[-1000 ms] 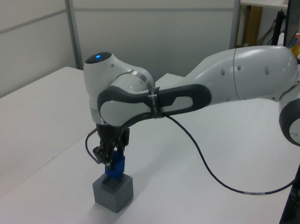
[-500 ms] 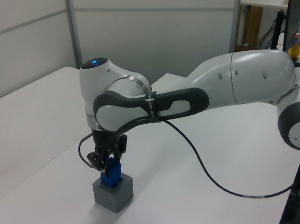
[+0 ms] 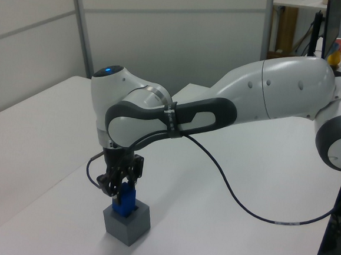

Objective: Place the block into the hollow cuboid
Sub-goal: 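Lower the blue block into the grey cube's opening, then open the gripper and raise it away from the cube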

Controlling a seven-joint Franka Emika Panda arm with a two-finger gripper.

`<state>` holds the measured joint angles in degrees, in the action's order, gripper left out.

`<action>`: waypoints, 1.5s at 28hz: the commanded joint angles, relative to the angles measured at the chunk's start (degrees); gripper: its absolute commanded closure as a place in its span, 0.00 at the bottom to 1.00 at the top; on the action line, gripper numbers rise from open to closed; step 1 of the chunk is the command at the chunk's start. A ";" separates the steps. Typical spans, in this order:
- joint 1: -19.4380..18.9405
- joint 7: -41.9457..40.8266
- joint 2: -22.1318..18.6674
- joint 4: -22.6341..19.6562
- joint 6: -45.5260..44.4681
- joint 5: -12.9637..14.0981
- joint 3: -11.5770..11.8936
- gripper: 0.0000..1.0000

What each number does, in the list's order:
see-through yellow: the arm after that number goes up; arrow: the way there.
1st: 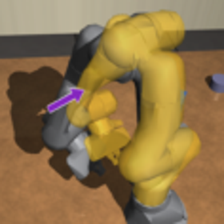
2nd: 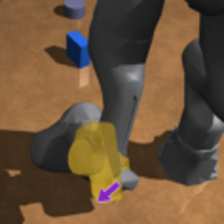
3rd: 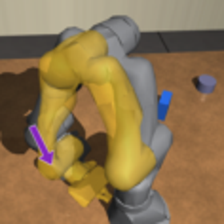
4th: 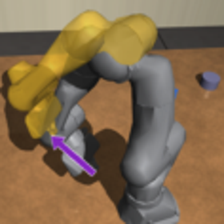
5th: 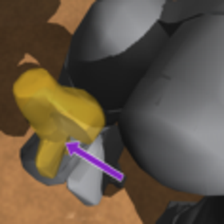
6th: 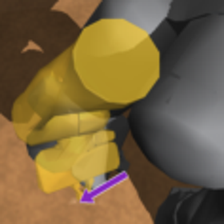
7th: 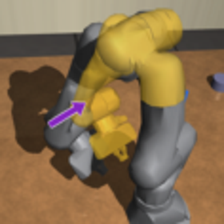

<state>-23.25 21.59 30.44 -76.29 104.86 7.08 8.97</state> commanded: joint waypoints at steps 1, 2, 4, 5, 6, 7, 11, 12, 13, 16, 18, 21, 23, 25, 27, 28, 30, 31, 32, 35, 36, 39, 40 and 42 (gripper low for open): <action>-0.48 0.47 0.33 1.24 -3.34 1.88 0.96 0.72; -0.48 0.39 0.24 1.24 -3.52 1.88 0.96 0.72; -0.48 -0.14 0.24 1.24 -3.96 1.80 1.05 0.72; -0.48 -0.93 0.24 1.24 -4.40 1.71 1.14 0.72; -0.48 -1.28 0.24 1.24 -4.49 1.62 1.23 0.72; -0.48 -1.55 0.24 1.24 -4.66 1.53 1.23 0.72; -0.48 -2.34 0.32 1.24 -5.11 1.18 1.49 0.72; -0.48 -2.51 0.24 1.24 -5.11 1.09 1.49 0.72; -0.48 -2.60 0.24 1.24 -5.11 1.09 1.49 0.71; -0.48 -5.05 0.33 1.24 -5.11 1.09 1.58 0.71; -0.40 -7.16 0.33 1.24 -5.11 1.09 1.58 0.71; -0.40 -9.02 0.33 1.24 -5.02 1.00 1.58 0.71; -0.40 -9.02 0.41 1.24 -4.84 1.09 1.58 0.71; -0.40 -8.58 0.50 1.24 -4.49 1.09 1.49 0.71; -0.40 -8.32 0.41 1.15 -4.49 1.18 1.49 0.71; -0.40 -8.23 0.41 1.15 -4.49 1.27 1.40 0.71; -0.40 -7.35 0.41 1.06 -4.49 1.27 1.40 0.69; -0.40 -7.35 0.41 1.06 -4.49 1.18 1.32 0.69; -0.40 -7.44 0.41 0.97 -4.49 1.18 1.31 0.69; -0.40 -7.44 0.41 0.97 -4.49 1.09 1.40 0.67; -0.40 -7.44 0.41 0.97 -4.49 1.09 1.40 0.65; -0.40 -7.44 0.41 0.88 -4.93 1.00 1.40 0.64; -0.40 -7.44 0.41 0.88 -5.02 0.92 1.40 0.64; -0.40 -7.17 0.50 0.80 -5.02 0.83 1.40 0.64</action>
<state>-23.22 14.55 30.68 -75.97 101.65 7.66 9.55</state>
